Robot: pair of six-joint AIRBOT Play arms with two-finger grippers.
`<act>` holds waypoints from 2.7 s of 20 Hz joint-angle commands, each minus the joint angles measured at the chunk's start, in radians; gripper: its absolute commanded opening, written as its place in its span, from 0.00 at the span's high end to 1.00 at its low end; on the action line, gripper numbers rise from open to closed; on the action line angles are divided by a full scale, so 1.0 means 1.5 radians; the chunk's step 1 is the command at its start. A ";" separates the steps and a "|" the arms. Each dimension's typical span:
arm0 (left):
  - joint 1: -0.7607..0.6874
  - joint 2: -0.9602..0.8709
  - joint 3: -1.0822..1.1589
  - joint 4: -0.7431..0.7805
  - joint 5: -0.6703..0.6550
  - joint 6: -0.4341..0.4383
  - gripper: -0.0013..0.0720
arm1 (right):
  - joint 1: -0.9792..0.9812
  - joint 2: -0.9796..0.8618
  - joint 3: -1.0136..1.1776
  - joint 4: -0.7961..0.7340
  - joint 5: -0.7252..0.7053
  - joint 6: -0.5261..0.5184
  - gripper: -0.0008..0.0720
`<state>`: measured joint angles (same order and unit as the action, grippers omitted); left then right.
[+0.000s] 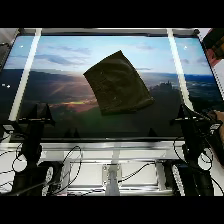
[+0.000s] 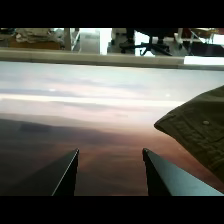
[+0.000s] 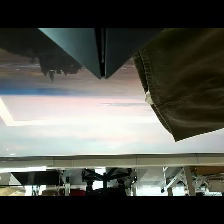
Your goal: Fold the clothes and pants, and hang the long-sleeved shirts on hangers.
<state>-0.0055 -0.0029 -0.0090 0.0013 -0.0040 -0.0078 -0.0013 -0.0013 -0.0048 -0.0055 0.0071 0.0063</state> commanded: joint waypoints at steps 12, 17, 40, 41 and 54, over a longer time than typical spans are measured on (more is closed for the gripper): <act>0.000 0.000 0.000 0.000 0.000 0.000 0.36 | 0.000 0.000 0.001 0.000 0.000 0.000 0.95; 0.000 0.000 0.000 0.000 0.000 0.000 0.36 | 0.000 0.000 0.003 0.007 0.045 0.015 0.94; 0.001 0.000 0.009 -0.007 -0.026 -0.264 0.93 | 0.000 0.000 0.007 0.003 0.309 0.216 0.94; 0.001 0.000 0.023 -0.006 -0.031 -0.264 0.93 | 0.000 0.000 0.007 0.003 0.309 0.216 0.94; 0.001 -0.288 0.506 0.777 -0.377 -0.536 0.94 | 0.000 0.000 0.122 -0.167 0.204 0.215 0.94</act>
<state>-0.0055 -0.2943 0.6102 0.8204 -0.4179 -0.5297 -0.0013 -0.0013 0.1101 -0.1417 0.3695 0.3290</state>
